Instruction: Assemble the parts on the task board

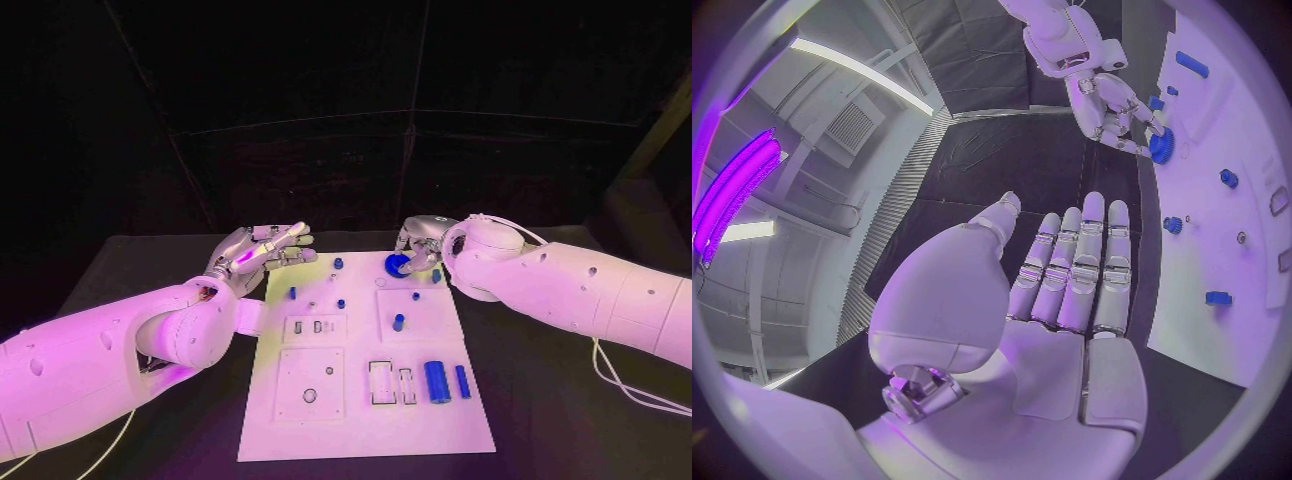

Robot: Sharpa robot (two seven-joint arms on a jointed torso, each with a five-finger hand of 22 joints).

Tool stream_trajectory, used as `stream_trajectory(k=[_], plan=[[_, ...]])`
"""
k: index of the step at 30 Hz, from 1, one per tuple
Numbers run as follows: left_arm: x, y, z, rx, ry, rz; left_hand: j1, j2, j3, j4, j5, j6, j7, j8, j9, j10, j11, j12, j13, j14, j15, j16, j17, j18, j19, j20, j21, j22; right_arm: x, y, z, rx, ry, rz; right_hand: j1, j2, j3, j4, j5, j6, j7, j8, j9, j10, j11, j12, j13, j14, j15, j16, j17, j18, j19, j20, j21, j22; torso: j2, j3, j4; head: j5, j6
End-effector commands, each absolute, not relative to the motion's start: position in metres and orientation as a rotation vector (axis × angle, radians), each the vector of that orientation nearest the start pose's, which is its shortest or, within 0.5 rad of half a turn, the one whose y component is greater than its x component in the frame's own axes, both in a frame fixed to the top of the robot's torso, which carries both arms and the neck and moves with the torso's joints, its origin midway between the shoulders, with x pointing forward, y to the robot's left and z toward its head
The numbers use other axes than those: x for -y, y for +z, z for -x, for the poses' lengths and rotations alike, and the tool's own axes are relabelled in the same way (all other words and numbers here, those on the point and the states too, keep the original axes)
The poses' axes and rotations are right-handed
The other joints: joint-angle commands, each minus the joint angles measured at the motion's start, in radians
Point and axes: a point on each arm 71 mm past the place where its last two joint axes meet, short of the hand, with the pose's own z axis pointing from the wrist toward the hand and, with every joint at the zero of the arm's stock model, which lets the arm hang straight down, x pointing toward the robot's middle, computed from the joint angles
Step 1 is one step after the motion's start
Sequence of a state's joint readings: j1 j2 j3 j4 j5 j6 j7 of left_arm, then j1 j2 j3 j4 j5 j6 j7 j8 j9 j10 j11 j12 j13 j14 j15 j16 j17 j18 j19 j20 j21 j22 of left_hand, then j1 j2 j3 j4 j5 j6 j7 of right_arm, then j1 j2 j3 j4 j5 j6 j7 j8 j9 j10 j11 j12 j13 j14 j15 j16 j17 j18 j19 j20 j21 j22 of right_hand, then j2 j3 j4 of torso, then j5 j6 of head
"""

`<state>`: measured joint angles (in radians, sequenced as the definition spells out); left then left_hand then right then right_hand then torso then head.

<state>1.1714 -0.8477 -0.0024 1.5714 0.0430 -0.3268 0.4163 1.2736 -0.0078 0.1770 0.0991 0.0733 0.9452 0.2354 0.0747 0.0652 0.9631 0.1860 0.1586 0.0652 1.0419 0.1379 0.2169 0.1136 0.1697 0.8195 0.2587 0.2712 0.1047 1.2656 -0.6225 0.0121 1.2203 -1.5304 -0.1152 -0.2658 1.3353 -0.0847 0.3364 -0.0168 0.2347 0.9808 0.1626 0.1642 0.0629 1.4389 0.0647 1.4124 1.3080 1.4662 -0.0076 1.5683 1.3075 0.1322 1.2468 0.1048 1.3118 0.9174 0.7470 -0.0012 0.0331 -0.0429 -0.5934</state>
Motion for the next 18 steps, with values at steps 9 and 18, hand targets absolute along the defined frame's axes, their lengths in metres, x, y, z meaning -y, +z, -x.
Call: stream_trajectory(k=[9, 18], plan=[[-0.2, -0.173, -0.481, -1.373, -1.626, 1.162, 0.002, 0.011, -0.001, -0.006, -0.006, 0.005, 0.001, -0.005, 0.0, 0.004, 0.0, -0.005, 0.0, 0.005, 0.005, -0.001, 0.001, 0.015, 0.009, 0.0, -0.005, -0.001, 0.148, -0.14, -0.535, -1.547, 0.464, 0.188, -0.047, -0.012, 0.064, -0.022, 0.006, 0.05, -0.016, -0.015, 0.006, 0.01, 0.002, 0.007, 0.057, 0.105, 0.018, 0.002, 0.263, -0.012, 0.0, 0.009, 0.006, 0.0, -0.001, -0.0007, 0.0012, 0.005, 0.003], [-0.199, -0.172, -0.481, -1.373, -1.627, 1.161, 0.002, 0.011, -0.001, -0.006, -0.006, 0.005, 0.001, -0.005, 0.0, 0.004, 0.0, -0.005, 0.0, 0.005, 0.005, -0.001, 0.001, 0.015, 0.009, 0.0, -0.005, -0.001, 0.11, -0.145, -0.526, -1.516, 0.508, 0.254, -0.057, -0.014, 0.08, -0.025, 0.003, 0.052, -0.014, -0.021, 0.006, 0.011, 0.003, 0.007, 0.059, 0.105, 0.02, 0.002, 0.263, -0.011, -0.001, 0.012, 0.006, -0.004, 0.001, -0.0005, 0.0015, 0.009, 0.002]])
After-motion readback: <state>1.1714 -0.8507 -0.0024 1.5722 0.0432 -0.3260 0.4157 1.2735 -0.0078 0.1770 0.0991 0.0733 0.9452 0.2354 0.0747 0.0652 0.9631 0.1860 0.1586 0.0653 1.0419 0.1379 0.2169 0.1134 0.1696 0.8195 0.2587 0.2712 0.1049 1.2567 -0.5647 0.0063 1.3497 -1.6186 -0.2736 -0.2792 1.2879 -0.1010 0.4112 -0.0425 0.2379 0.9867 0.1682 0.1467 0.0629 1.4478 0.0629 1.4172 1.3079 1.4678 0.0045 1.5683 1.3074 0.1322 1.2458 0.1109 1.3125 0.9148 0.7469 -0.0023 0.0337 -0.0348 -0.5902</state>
